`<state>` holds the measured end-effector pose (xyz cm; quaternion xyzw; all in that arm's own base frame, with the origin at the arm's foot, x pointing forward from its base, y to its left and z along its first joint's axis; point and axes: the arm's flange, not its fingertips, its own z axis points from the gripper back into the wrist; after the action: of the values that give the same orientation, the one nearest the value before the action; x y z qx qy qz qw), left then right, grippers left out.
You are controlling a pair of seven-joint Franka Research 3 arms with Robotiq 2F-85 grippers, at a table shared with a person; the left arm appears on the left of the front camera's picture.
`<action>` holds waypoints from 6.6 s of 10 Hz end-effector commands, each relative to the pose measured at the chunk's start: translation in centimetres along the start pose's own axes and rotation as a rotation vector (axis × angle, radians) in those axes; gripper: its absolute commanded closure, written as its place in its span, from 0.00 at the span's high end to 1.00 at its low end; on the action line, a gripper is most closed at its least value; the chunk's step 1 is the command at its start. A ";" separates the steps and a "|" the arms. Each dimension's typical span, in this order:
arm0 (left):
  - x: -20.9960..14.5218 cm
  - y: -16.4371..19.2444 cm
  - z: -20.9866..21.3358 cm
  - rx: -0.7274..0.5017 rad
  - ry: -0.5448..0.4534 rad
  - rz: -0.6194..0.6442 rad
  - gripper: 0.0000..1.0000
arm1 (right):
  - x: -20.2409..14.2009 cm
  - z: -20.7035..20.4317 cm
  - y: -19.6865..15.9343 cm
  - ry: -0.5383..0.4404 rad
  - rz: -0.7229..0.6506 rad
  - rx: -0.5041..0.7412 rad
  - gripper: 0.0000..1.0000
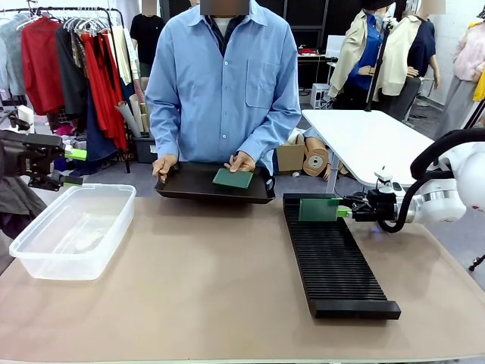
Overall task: Sort PCBs into racks and boxes based on the side picked up.
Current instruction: Pick up the Blank PCB handed by the Human.
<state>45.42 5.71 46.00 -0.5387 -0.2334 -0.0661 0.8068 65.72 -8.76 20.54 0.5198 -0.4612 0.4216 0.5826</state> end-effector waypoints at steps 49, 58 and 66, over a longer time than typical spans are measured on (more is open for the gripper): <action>-0.1 -0.1 0.0 -0.003 0.000 0.000 1.00 | 17.4 -0.8 21.1 0.105 -0.921 0.158 1.00; -0.1 -0.1 0.0 -0.003 0.000 0.000 1.00 | 19.9 -9.7 20.7 0.165 -0.963 0.135 1.00; -0.1 -0.1 0.0 -0.003 0.000 0.000 1.00 | 19.5 -16.9 16.1 0.112 -1.018 0.010 1.00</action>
<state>45.46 5.72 45.91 -0.5388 -0.2326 -0.0656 0.8070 54.50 8.93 41.91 0.6563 -0.1180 0.1335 0.7331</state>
